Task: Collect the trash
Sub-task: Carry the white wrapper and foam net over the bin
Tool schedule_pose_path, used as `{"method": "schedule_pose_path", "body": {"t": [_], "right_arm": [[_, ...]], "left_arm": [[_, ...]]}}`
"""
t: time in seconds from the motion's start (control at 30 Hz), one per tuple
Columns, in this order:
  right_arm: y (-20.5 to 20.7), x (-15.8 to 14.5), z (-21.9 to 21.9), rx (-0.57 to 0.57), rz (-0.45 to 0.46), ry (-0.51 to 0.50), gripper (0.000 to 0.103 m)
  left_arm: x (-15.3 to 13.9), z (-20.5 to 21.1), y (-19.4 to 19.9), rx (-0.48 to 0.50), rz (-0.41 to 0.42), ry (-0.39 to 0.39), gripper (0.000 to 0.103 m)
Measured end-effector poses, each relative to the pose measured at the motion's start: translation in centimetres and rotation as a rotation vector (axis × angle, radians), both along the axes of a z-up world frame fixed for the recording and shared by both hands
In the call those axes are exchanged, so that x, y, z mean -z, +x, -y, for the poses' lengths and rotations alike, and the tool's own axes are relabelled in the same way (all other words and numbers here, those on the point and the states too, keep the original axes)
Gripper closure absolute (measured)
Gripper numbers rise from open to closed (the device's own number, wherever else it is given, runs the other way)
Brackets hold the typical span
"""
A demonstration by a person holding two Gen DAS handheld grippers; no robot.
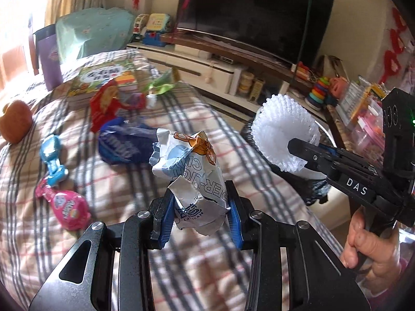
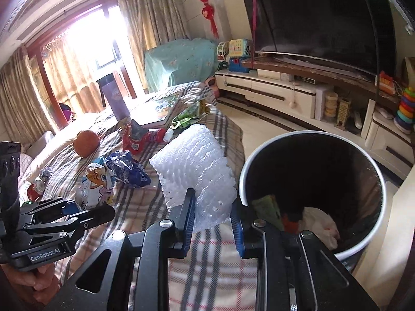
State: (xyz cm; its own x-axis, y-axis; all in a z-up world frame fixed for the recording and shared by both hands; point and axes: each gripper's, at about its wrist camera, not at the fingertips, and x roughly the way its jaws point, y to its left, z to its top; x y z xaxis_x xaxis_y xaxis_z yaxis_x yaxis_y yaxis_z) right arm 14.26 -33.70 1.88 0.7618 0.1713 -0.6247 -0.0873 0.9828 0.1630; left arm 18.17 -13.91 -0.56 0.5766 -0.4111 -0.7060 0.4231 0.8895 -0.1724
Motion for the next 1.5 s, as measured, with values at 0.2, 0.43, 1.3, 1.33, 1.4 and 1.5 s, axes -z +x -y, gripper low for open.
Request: {"method": "schedule_pose_path", "body": {"t": [0.2, 0.43, 1.3, 1.33, 1.4, 1.5], "right_arm": [[-1.6, -0.3, 2.1, 0.042, 0.004, 0.000, 0.077], [-3.2, -0.5, 5.0, 0.106, 0.003, 0.002, 0.077], [-3.8, -0.9, 10.9, 0.215, -0.013, -0.011, 0.077], [-3.7, -0.9, 11.0, 0.218, -0.015, -0.012, 0.077], [-3.6, -0.8, 11.2, 0.222, -0.019, -0.016, 0.077], [-3.4, -0.9, 11.5, 0.226, -0.024, -0.023, 0.077]], "left_arm": [[-0.2, 2.2, -0.4, 0.041, 0.005, 0.005, 0.069], [-0.8, 4.7, -0.5, 0.088, 0.013, 0.006, 0.069], [-1.5, 12.9, 0.5, 0.220, 0.027, 0.037, 0.069], [-1.5, 13.3, 0.6, 0.226, 0.028, 0.039, 0.069], [-1.5, 13.9, 0.8, 0.236, 0.030, 0.043, 0.069], [-1.5, 14.8, 1.2, 0.247, 0.029, 0.049, 0.069]]}}
